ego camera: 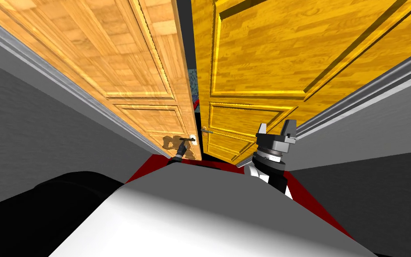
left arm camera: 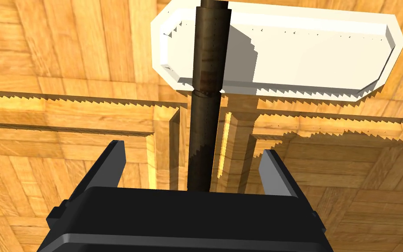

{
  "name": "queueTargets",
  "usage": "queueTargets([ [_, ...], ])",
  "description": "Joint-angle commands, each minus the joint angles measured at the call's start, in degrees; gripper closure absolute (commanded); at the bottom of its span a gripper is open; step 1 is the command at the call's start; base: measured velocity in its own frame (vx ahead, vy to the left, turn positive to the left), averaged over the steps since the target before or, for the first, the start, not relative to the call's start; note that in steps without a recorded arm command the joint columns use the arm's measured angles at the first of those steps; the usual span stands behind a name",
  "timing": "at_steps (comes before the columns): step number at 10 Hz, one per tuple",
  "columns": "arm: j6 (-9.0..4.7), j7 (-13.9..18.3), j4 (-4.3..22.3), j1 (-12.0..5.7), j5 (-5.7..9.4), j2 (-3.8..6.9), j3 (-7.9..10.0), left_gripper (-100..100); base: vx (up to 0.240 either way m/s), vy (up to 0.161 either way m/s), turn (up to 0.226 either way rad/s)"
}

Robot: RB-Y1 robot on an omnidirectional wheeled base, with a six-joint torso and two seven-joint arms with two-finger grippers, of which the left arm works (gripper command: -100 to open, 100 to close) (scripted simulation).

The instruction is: Push the door open

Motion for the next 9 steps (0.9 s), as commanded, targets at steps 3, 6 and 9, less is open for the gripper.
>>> queueTargets([
  [3, 3.27, -0.75, 2.04, -3.06, 0.83, -3.11, 4.06, -100, 0.047, 0.004, -0.164],
  [6, 4.05, -0.70, 3.22, -4.41, 1.16, -3.87, 5.39, -100, 0.029, 0.003, -0.107],
  [9, 4.05, -0.70, 3.22, -4.41, 1.16, -3.87, 5.39, 100, -0.003, -0.001, 0.013],
])
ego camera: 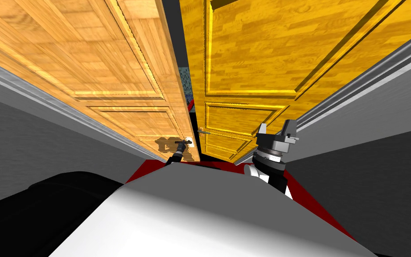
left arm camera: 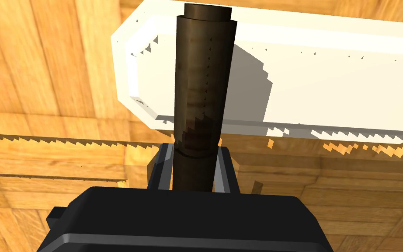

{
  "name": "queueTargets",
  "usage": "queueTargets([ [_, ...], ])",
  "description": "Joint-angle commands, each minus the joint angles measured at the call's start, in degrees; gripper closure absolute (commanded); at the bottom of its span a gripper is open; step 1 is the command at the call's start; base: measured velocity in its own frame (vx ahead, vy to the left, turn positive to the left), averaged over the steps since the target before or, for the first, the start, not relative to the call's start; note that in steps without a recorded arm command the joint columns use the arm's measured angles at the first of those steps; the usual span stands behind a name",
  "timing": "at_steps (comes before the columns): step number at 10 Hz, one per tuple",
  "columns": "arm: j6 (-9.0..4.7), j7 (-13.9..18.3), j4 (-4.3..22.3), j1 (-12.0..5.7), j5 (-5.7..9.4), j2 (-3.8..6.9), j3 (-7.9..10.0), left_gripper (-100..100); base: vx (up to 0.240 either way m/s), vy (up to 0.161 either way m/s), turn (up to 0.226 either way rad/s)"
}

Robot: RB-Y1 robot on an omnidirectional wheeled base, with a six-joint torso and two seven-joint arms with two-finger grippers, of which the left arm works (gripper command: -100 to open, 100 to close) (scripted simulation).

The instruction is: Push the door open

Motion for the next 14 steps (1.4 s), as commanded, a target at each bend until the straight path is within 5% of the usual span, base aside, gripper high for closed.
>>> queueTargets([
  [1, -0.10, 0.00, -0.09, -0.03, -0.01, 0.01, 0.02, 100, 0.000, 0.000, 0.000],
  [3, -0.10, 0.00, -0.09, -0.03, -0.01, 0.01, 0.02, 100, 0.000, 0.000, 0.000],
  [4, -0.05, -0.82, 1.01, -1.01, 0.00, -0.34, 1.81, 100, -0.045, 0.046, -0.066],
  [14, -0.19, -2.75, 3.37, -3.43, 0.01, -1.22, 6.05, 100, -0.021, 0.037, -0.022],
])
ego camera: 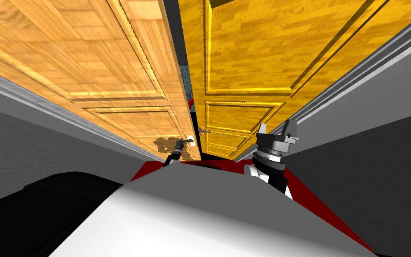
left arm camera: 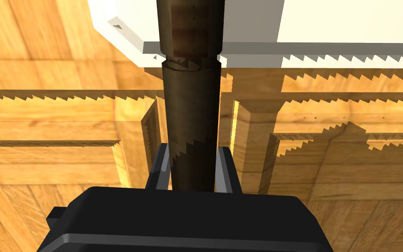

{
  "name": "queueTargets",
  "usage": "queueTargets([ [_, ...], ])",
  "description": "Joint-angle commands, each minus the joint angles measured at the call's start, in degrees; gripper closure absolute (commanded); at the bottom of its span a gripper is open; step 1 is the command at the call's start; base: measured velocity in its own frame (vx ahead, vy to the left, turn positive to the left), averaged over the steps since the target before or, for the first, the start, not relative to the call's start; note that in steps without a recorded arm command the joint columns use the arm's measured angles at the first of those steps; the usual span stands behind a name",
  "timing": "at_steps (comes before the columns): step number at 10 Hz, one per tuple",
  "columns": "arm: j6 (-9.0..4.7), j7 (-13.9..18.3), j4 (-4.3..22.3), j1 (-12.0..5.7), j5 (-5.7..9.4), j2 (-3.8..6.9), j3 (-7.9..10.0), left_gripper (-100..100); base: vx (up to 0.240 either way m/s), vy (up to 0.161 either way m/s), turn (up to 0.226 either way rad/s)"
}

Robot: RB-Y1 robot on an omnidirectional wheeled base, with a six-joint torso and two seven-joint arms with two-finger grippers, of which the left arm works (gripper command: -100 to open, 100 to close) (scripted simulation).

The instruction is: Push the door open

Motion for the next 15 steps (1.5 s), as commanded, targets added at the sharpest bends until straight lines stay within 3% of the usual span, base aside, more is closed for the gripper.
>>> queueTargets([
  [1, -0.51, -0.51, -0.15, -0.51, 0.12, 0.09, 1.84, 100, -0.020, 0.022, 0.000],
  [8, -0.58, -1.54, 1.12, -1.83, 0.12, -0.41, 4.10, 100, -0.011, 0.029, -0.010],
  [14, -0.68, -2.94, 2.84, -3.63, 0.13, -1.12, 7.13, 100, -0.016, 0.039, -0.002],
  [15, 0.39, -2.71, 1.67, -2.54, 0.40, -1.77, 5.42, -100, -0.096, -0.040, -0.041],
])
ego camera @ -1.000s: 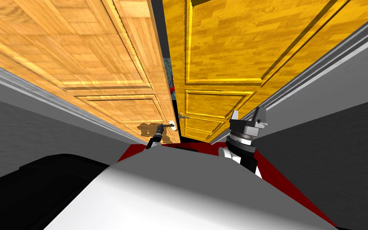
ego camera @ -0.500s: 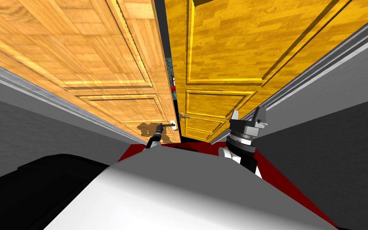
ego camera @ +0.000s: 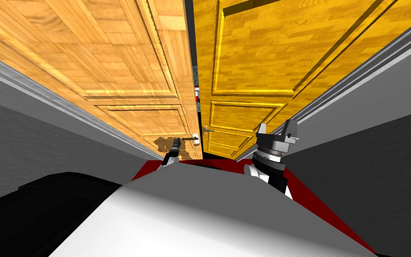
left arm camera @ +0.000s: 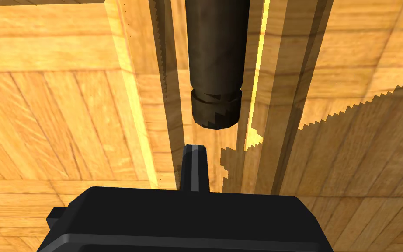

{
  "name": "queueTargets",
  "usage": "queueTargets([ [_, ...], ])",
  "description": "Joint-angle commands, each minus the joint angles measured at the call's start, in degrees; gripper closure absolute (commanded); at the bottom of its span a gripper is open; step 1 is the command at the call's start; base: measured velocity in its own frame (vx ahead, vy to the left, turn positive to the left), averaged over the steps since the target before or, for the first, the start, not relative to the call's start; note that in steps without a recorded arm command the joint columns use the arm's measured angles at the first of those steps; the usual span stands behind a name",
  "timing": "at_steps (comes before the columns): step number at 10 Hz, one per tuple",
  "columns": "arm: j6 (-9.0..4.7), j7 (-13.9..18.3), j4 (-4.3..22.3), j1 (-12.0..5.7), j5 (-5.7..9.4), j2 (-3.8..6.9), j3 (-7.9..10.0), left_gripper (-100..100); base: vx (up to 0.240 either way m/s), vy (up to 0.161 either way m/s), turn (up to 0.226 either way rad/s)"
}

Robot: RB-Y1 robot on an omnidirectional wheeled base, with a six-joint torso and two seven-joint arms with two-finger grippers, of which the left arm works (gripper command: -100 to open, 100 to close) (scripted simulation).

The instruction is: Push the door open

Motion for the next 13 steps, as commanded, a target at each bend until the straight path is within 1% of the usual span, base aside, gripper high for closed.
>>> queueTargets([
  [1, 0.71, 0.29, -0.69, 0.50, 0.31, -0.27, -0.89, -100, -0.189, -0.101, -0.037],
  [6, 2.81, 1.38, -3.24, 2.14, 1.70, -1.72, -4.74, -100, -0.194, -0.186, -0.039],
  [7, 2.47, 1.12, -2.75, 1.76, 1.49, -1.68, -4.28, -100, -0.077, -0.076, 0.002],
  [8, 2.51, 1.31, -2.11, 1.16, 1.22, -1.91, -4.08, -100, 0.084, -0.017, -0.024],
  [9, 2.47, 1.36, -1.86, 0.93, 1.12, -1.97, -3.98, -100, 0.163, 0.032, -0.024],
  [13, 2.12, 1.85, 0.42, -1.15, 0.15, -2.53, -3.04, -100, 0.205, 0.046, -0.030],
])
